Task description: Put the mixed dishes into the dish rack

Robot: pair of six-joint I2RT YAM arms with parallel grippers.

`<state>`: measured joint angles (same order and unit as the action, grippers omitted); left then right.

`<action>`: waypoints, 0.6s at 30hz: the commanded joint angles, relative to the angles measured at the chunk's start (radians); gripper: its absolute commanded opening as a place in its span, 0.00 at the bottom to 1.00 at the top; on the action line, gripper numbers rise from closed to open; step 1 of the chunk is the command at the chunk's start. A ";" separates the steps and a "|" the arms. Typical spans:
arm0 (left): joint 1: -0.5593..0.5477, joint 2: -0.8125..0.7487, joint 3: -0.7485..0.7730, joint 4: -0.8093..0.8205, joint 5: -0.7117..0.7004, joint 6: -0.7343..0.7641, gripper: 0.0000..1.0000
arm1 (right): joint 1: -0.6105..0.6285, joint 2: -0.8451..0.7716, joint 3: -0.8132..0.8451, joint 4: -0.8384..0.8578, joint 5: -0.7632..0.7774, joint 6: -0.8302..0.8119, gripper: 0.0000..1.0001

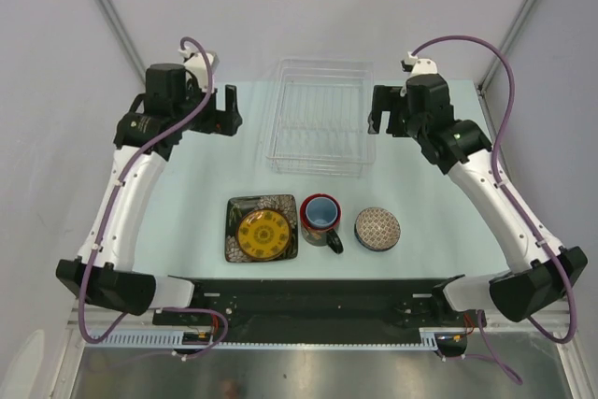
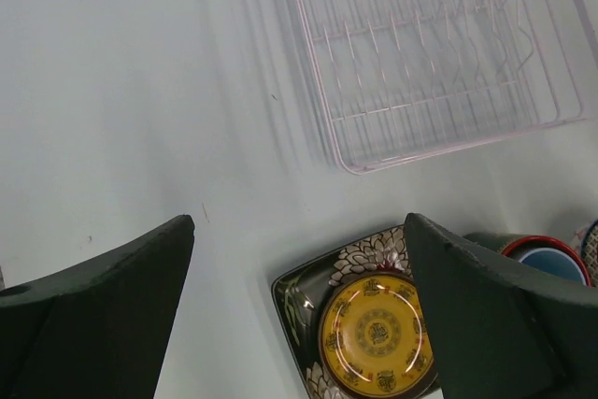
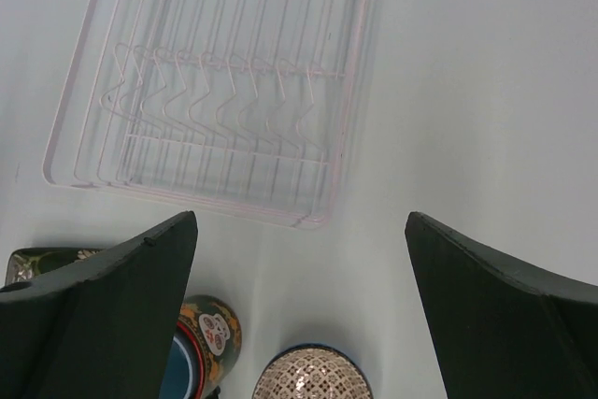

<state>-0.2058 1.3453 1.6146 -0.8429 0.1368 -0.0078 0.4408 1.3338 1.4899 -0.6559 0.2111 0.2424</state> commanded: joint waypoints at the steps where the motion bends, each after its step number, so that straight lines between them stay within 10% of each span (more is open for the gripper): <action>1: -0.017 -0.006 -0.079 0.177 -0.037 -0.009 1.00 | -0.010 0.047 -0.002 0.078 0.085 -0.020 1.00; 10: -0.110 0.310 -0.024 0.358 -0.095 -0.024 1.00 | -0.114 0.334 0.153 0.225 0.079 -0.057 1.00; 18: -0.127 0.341 -0.203 0.485 -0.071 0.006 1.00 | -0.154 0.727 0.605 0.211 0.116 -0.121 1.00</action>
<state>-0.3302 1.7370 1.4853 -0.4725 0.0628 -0.0177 0.2932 1.9289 1.8854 -0.4767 0.2920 0.1726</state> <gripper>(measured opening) 0.996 0.995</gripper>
